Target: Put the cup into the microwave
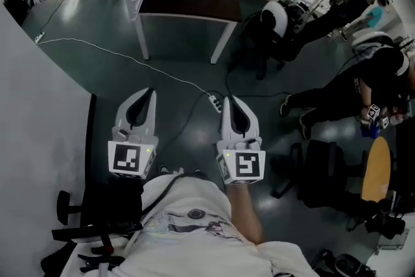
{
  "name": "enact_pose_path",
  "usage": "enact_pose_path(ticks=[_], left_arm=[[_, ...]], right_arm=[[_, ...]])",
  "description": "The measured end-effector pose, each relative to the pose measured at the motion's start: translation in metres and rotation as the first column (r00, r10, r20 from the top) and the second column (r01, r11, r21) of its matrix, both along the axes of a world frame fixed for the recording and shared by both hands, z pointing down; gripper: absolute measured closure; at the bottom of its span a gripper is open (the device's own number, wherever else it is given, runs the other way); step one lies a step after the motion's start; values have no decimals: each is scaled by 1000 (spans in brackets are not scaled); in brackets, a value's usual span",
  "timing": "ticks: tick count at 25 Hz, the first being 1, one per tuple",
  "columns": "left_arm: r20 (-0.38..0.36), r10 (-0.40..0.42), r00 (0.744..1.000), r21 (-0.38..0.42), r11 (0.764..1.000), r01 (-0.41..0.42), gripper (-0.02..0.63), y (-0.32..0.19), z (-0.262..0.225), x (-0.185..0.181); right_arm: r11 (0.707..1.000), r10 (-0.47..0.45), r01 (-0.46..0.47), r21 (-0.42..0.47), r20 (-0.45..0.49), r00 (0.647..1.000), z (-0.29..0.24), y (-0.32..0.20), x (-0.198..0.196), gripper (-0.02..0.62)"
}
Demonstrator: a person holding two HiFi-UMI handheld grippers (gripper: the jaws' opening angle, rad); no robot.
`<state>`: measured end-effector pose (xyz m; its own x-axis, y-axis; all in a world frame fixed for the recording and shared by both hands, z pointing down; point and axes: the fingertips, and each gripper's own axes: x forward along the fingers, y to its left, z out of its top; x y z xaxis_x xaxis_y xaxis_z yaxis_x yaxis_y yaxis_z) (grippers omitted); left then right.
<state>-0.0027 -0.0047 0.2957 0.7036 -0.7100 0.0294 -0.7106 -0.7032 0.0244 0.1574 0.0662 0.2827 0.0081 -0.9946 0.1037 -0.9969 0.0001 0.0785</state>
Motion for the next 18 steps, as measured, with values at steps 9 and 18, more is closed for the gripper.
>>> enact_pose_path(ticks=[9,18], left_arm=[[-6,28,1000,-36,999,-28,609,-14,1,-25],[-12,77,997,-98,992,-78,609,-19,10,-44]], right_arm=[[1000,24,-23,-20,18,1000,-1,-14,-27,595],[997,43,-42,-68,9,999,3,-20,-53,595]])
